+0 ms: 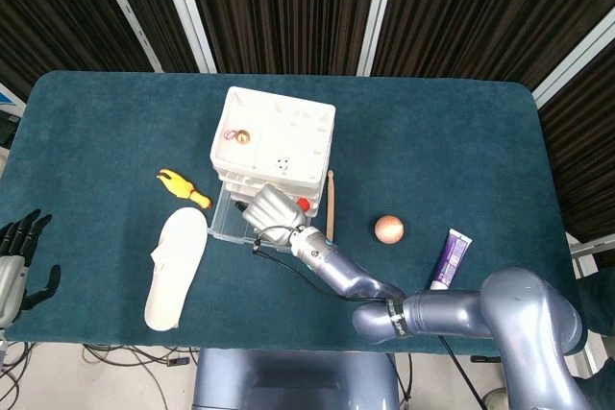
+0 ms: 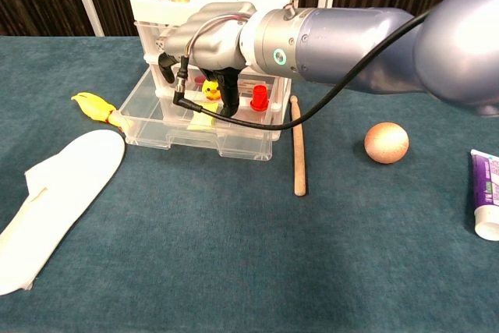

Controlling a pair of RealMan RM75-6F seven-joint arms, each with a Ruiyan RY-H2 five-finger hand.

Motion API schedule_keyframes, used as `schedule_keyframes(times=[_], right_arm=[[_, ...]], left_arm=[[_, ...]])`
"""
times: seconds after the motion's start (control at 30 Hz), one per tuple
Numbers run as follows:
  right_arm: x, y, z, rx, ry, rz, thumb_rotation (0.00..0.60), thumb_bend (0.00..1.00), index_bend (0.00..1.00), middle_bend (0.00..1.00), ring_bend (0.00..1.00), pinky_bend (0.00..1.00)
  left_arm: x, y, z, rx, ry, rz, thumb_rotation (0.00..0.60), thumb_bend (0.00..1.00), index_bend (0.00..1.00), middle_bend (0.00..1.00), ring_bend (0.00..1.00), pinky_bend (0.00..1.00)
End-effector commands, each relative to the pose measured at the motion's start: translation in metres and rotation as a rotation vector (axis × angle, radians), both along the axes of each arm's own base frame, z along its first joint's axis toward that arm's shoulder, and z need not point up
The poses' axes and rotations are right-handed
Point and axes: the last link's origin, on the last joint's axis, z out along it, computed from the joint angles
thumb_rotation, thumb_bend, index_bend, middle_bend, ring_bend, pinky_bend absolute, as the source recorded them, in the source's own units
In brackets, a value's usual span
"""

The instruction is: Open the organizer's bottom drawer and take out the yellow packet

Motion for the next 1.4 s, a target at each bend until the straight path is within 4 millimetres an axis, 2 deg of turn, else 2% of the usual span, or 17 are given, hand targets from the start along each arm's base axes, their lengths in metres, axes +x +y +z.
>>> schedule_keyframes(times=[0.03,0.4,0.77,1.4], right_arm=[[-0.001,-0.003,-0.003,0.004,0.037,0.019,0.600,0.24,0.27,0.98,1.00,1.00],[-0.003,-0.009,-0.012,0.011,0.091,0.054,0.600,0.25,0.31,0.99,1.00,1.00],[-0.008,-0.014,-0.018,0.013,0.133,0.067,0.600,0.36,0.36,0.99,1.00,1.00],[-0.006,-0.010,-0.023,0.023,0.156,0.081,0.600,0.36,0.38,1.00,1.00,1.00]], left_arm=[[0.000,0.000,0.000,-0.002,0.001,0.003,0.600,0.47,0.03,0.00,0.00,0.00],[-0.001,0.001,-0.001,-0.003,0.004,0.019,0.600,0.47,0.03,0.00,0.00,0.00],[-0.001,0.001,0.000,-0.005,0.004,0.027,0.600,0.47,0.03,0.00,0.00,0.00],[-0.001,0.001,0.000,-0.004,-0.002,0.029,0.600,0.47,0.03,0.00,0.00,0.00]])
